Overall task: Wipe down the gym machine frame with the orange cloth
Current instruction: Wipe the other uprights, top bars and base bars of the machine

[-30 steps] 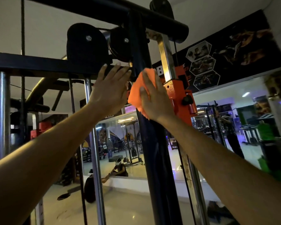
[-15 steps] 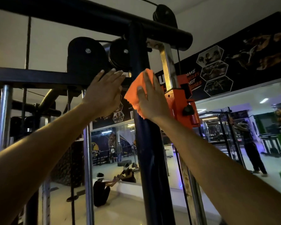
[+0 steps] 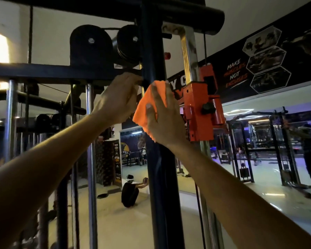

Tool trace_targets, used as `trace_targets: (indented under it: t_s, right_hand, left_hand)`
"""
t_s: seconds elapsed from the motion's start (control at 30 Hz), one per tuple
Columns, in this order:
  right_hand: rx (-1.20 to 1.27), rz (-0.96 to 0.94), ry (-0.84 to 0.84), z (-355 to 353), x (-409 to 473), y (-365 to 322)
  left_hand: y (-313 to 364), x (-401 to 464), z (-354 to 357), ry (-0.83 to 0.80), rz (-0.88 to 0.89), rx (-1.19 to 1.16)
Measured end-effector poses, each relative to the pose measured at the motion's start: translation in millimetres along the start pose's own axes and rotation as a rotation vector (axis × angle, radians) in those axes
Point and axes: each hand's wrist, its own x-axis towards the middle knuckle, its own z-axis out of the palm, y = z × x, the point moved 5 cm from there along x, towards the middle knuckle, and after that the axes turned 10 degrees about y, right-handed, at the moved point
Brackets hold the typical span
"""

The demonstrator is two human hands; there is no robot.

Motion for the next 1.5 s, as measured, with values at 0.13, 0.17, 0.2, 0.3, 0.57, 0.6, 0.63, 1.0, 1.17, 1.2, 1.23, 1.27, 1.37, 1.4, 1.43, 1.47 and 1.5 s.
trace_targets:
  t_s: [0.13,0.17,0.2,0.3,0.57,0.6,0.63,1.0,1.17,1.2,1.23,1.27,1.37,1.4,1.43,1.47,1.5]
  right_hand:
    - [-0.041,0.000,0.024,-6,-59,0]
    - [-0.046,0.006,0.010,-11,-86,1]
    - [-0.044,0.013,-0.011,-15,-110,2]
    - [-0.009,0.059,-0.071,-21,-139,8]
    - [-0.019,0.037,0.013,-10,-67,1]
    - [-0.019,0.052,0.016,-11,-80,2]
    - [-0.019,0.067,0.007,-12,-98,3]
    - [-0.020,0.102,0.007,-9,-94,1]
    - [-0.051,0.094,0.010,-14,-150,4]
    - [-0.056,0.106,-0.005,-15,-170,6]
    - [-0.055,0.114,-0.018,-17,-186,7]
    - [-0.052,0.121,-0.023,-17,-196,7]
    - [-0.048,0.131,-0.017,-15,-177,6]
    - [-0.052,0.113,-0.005,-14,-160,5]
    - [-0.052,0.092,0.004,-13,-145,3]
    - [-0.053,0.072,0.010,-11,-133,3]
    - [-0.055,0.061,0.018,-11,-127,3]
  left_hand:
    - [11,-5,6,0.142,-0.091,-0.087]
    - [15,-6,9,0.157,-0.112,-0.112]
    - [20,-8,10,0.165,-0.134,-0.130]
    - [29,-15,16,0.125,-0.292,-0.198]
    - [30,-31,39,-0.132,-0.933,-0.523]
    - [32,-35,42,-0.144,-0.975,-0.581]
    - [34,-39,44,-0.148,-1.011,-0.643]
    - [26,-62,49,-0.336,-0.933,-0.843]
    - [20,-84,63,-0.337,-0.964,-0.908]
    - [20,-89,65,-0.336,-0.971,-0.915]
    - [19,-94,67,-0.333,-0.975,-0.915]
    - [18,-98,68,-0.327,-0.979,-0.920]
    - [18,-105,71,-0.311,-0.985,-0.963]
    - [18,-106,70,-0.321,-0.987,-0.978]
    - [19,-106,70,-0.330,-0.986,-0.990]
    - [18,-107,70,-0.331,-0.983,-0.988]
    - [18,-107,70,-0.329,-0.979,-0.984]
